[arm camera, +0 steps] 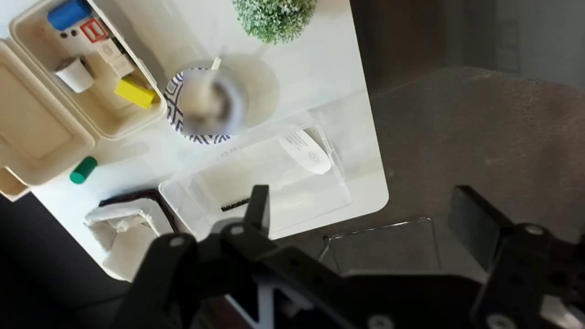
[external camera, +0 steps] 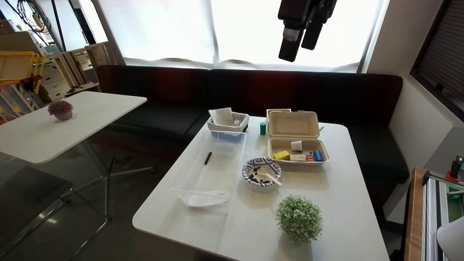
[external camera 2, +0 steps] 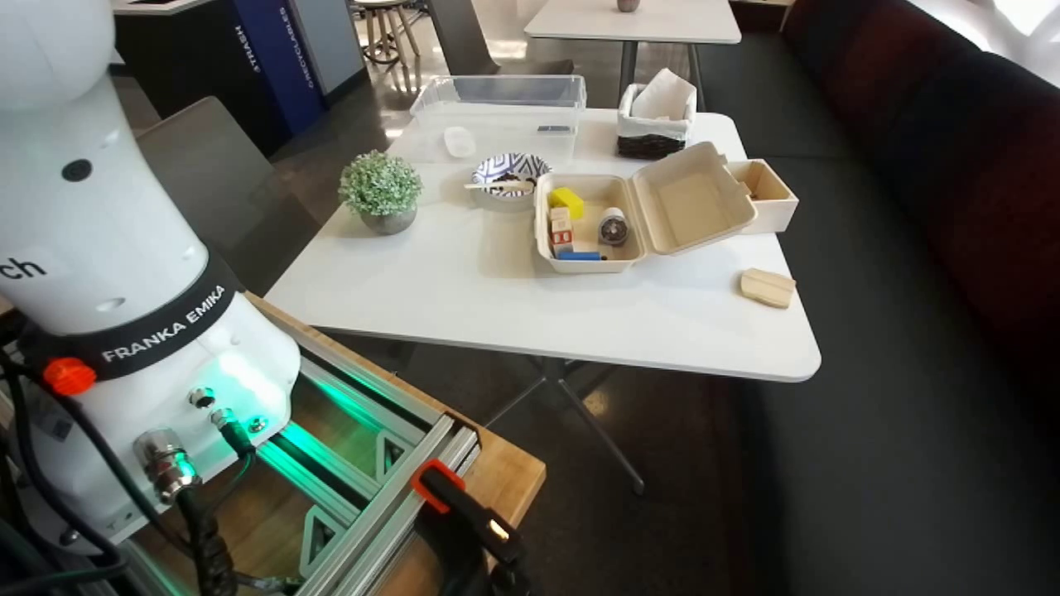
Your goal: Turn the k-cup over
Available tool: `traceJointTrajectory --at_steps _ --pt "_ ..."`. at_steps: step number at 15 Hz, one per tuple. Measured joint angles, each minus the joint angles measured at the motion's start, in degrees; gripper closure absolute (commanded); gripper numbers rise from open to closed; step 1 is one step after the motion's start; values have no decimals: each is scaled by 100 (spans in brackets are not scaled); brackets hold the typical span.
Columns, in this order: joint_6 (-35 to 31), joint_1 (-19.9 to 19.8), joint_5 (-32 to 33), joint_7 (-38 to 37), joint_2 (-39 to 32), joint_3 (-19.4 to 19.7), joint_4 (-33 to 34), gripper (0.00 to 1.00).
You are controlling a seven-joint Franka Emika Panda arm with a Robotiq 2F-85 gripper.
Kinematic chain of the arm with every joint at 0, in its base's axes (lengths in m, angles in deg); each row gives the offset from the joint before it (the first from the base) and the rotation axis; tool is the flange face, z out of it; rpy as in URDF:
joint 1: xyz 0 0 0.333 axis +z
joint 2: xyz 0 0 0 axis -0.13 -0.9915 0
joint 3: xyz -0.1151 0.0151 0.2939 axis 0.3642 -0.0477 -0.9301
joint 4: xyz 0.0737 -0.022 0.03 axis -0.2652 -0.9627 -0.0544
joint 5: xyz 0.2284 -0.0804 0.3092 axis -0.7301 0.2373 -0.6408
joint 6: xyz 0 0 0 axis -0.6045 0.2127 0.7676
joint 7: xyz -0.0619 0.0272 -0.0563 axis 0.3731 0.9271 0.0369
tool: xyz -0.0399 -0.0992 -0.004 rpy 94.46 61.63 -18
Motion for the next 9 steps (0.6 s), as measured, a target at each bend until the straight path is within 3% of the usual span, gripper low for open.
traceJointTrajectory --at_steps 9 --pt "119 -619 -484 -1003 -800 556 28 0"
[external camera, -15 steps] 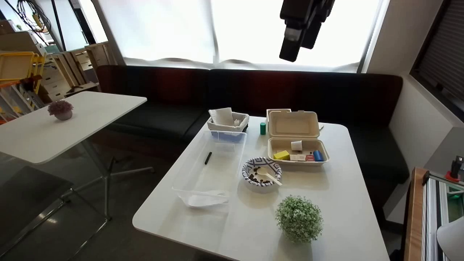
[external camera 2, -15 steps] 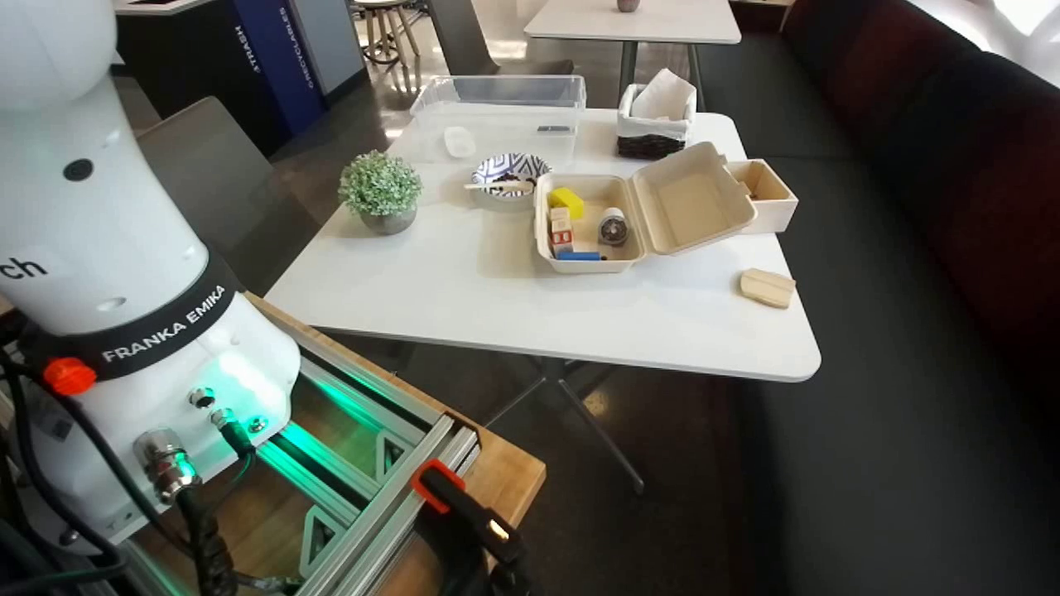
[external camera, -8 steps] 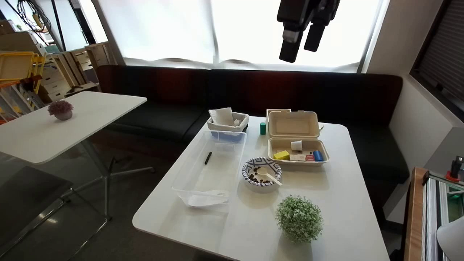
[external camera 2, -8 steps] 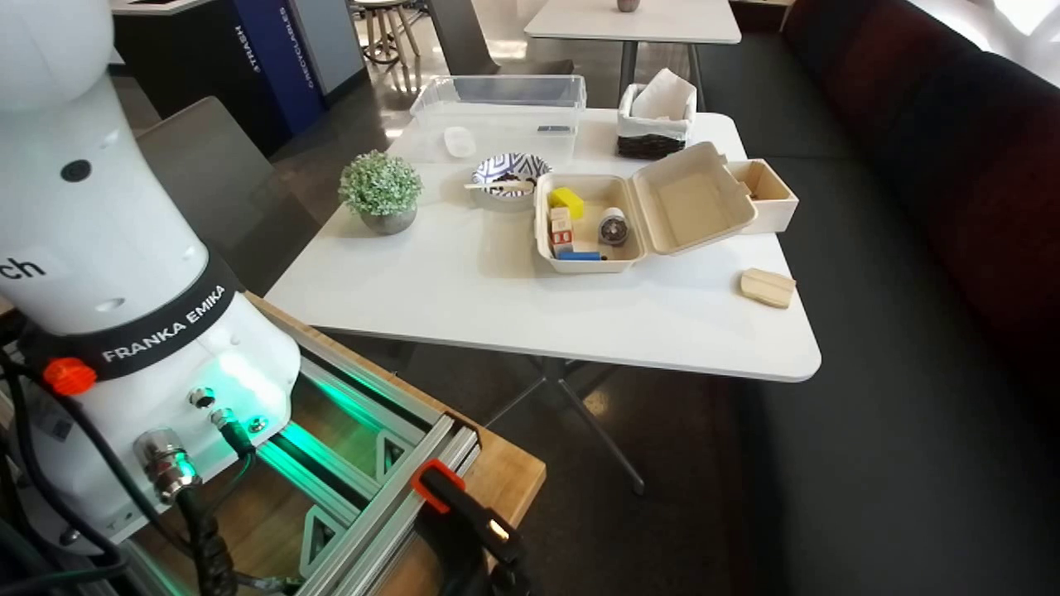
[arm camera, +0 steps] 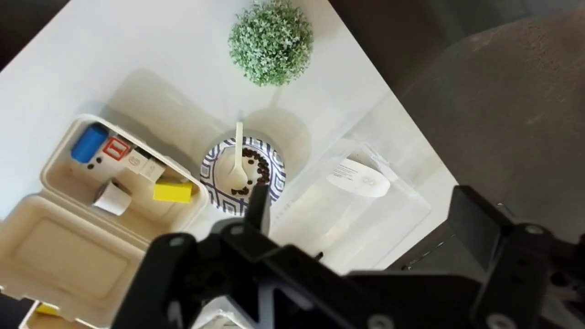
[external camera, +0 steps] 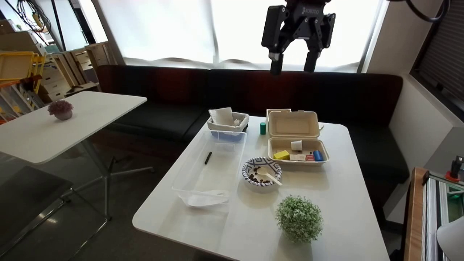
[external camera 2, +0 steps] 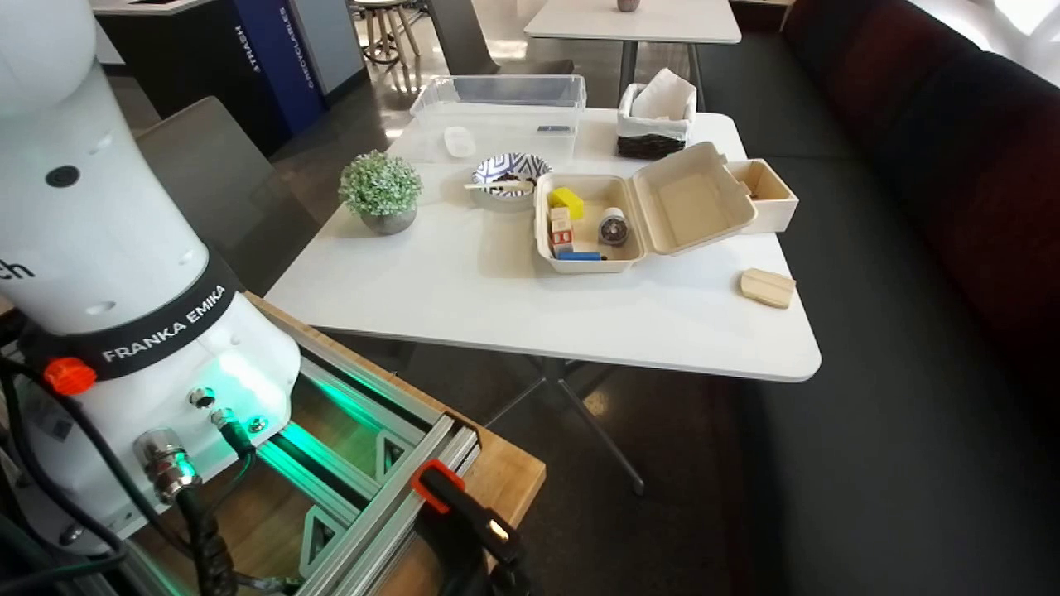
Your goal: Turn the k-cup over
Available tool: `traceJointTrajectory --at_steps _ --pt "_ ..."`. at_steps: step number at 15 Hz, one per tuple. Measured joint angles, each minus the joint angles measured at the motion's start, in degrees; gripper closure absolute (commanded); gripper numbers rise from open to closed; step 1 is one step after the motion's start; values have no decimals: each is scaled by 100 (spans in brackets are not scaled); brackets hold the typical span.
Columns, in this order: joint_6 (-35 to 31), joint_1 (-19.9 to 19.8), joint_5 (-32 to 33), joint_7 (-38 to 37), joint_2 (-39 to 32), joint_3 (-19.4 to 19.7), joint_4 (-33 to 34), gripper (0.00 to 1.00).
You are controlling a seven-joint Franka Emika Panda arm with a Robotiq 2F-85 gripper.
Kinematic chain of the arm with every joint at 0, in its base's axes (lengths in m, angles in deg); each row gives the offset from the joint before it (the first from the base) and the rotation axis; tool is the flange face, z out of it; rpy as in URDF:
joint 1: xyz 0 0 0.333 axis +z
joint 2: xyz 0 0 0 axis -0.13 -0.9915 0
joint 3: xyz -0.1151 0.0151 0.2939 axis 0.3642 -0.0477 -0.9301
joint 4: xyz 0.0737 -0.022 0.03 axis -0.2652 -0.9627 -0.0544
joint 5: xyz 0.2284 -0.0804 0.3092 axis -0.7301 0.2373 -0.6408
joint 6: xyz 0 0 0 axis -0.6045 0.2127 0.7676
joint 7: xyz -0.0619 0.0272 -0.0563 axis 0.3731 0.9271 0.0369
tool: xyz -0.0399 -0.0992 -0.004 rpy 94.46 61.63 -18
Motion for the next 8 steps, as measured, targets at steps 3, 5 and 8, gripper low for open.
traceJointTrajectory --at_steps 3,5,8 --pt "-417 -221 -203 -352 -230 142 -323 0" --pt "-983 -315 -437 -500 -357 234 -651 0" --pt "-2264 -414 -845 -539 -524 382 -1259 0"
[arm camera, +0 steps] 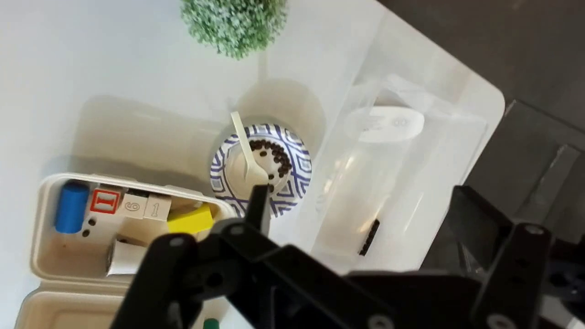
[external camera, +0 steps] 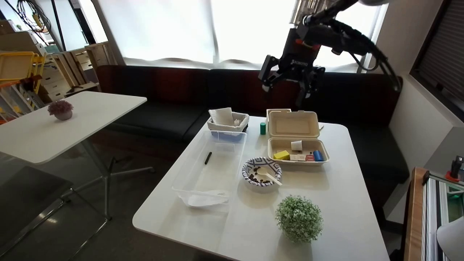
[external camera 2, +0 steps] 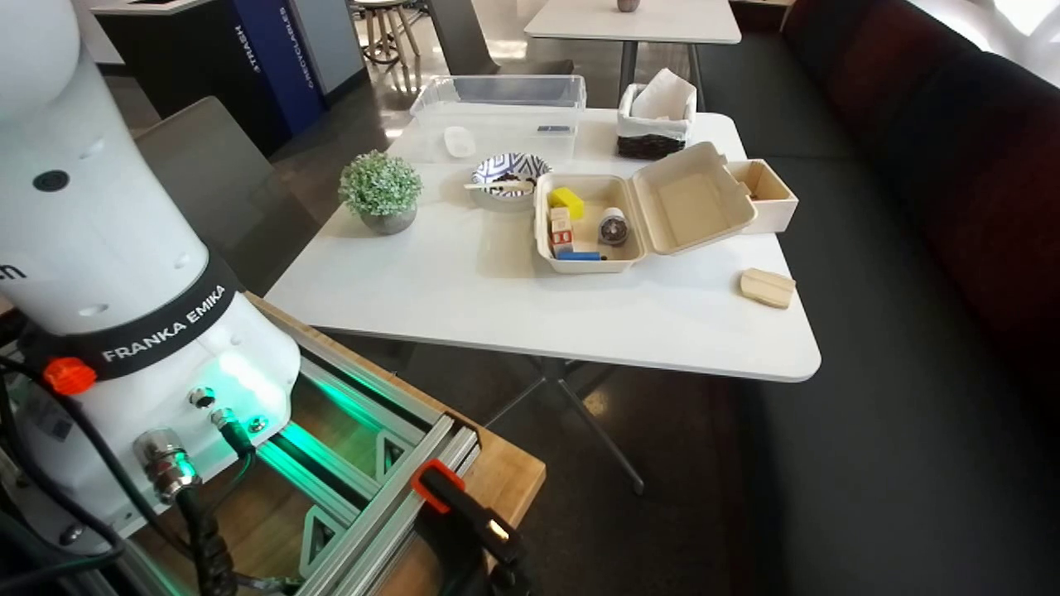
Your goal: Turn the k-cup over
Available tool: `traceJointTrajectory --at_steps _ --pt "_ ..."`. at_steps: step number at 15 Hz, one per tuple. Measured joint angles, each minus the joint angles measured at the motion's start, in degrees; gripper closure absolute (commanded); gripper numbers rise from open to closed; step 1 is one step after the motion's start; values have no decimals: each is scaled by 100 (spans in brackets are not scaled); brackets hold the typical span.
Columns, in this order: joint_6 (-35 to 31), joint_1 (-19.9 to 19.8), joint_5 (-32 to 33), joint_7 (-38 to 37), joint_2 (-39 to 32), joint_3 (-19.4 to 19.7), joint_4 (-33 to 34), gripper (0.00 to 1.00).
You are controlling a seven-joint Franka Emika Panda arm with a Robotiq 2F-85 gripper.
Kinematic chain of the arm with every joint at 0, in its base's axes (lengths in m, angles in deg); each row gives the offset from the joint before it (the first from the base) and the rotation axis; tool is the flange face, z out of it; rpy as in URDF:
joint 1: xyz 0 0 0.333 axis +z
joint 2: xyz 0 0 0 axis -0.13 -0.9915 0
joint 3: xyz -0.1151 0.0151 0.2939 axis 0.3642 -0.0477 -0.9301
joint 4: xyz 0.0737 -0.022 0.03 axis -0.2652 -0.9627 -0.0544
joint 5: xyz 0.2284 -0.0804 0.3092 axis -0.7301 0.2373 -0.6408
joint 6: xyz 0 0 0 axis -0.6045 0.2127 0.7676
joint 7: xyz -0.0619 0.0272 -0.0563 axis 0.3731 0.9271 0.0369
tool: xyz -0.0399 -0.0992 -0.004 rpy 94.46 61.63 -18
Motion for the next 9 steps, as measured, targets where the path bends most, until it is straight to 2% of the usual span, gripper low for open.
traceJointTrajectory --at_steps 4,6,9 --pt "-1471 -121 -279 -8 -260 201 -725 0" --pt "-1791 -232 -292 -88 -433 318 -928 0" --pt "-1815 -484 -266 -247 -692 480 -994 0"
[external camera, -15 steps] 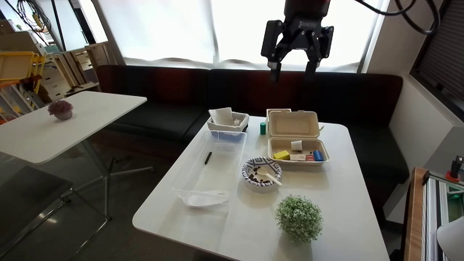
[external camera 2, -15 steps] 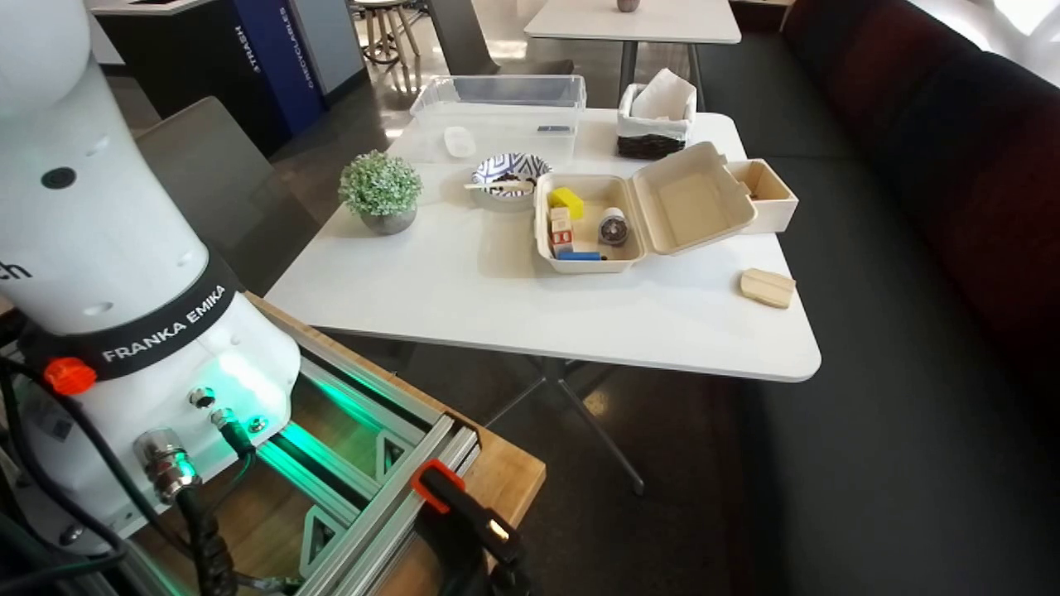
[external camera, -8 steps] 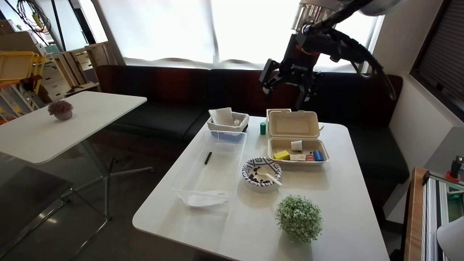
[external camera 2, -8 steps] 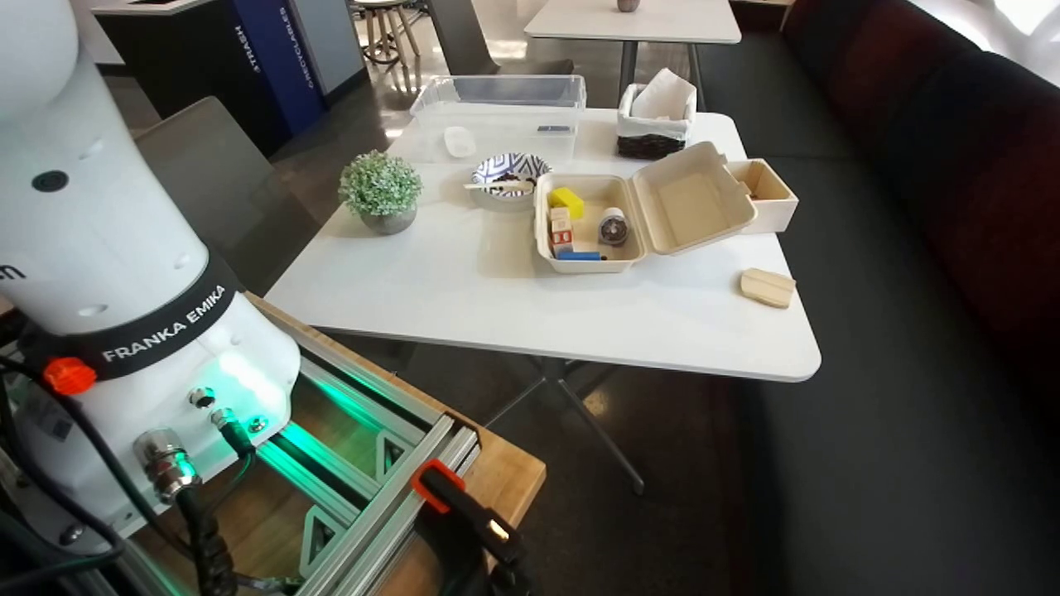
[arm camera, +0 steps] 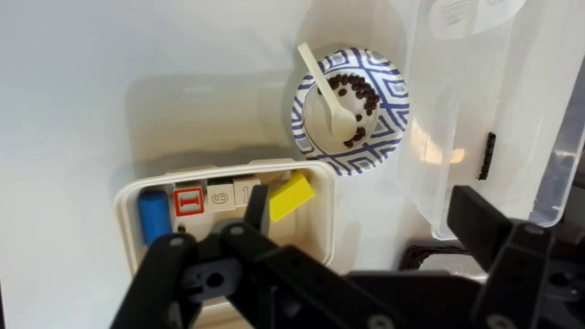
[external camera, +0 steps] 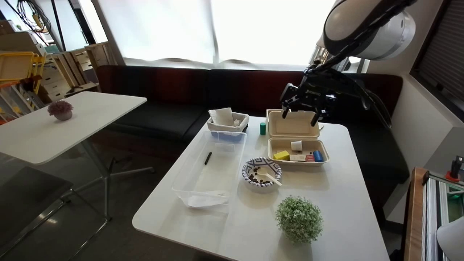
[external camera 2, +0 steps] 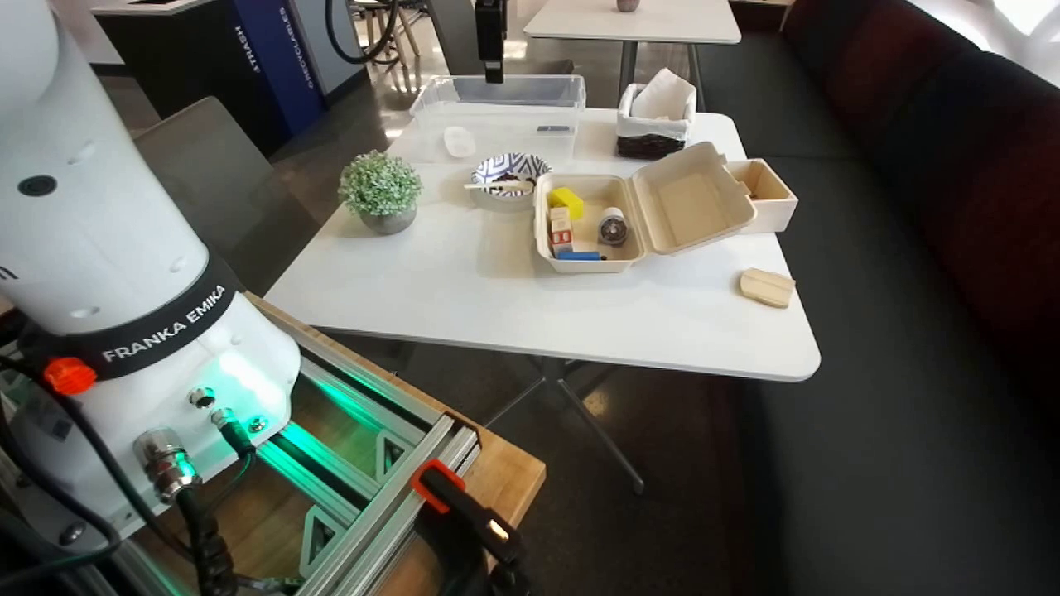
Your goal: Turn the k-cup over
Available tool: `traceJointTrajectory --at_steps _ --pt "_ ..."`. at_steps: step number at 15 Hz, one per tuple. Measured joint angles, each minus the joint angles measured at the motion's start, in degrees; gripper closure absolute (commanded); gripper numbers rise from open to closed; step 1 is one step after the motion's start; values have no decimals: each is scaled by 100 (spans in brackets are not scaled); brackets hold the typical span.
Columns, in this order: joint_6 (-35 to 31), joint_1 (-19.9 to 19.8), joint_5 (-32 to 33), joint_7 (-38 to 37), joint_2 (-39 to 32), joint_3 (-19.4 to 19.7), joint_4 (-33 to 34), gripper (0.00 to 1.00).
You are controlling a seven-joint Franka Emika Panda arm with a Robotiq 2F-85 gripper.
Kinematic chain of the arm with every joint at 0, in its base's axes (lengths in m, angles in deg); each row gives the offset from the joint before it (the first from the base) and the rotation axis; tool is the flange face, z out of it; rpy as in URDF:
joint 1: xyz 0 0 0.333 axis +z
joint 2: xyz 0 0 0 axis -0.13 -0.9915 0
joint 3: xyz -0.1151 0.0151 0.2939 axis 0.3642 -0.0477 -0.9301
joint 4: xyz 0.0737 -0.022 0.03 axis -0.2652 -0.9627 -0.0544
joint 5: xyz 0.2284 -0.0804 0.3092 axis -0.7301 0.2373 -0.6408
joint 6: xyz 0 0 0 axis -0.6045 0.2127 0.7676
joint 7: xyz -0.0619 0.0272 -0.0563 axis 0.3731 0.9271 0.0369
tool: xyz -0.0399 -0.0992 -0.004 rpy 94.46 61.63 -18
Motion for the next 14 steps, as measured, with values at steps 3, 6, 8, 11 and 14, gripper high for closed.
traceJointTrajectory --at_steps 3,6,8,11,14 --pt "0 40 0 10 9 -9 33 0" --pt "0 59 0 9 22 -20 36 0" --pt "-6 50 8 -22 10 -19 50 0" --pt "-7 -41 173 -268 -210 -14 231 0" --pt "-29 -220 683 -732 -720 15 616 0"
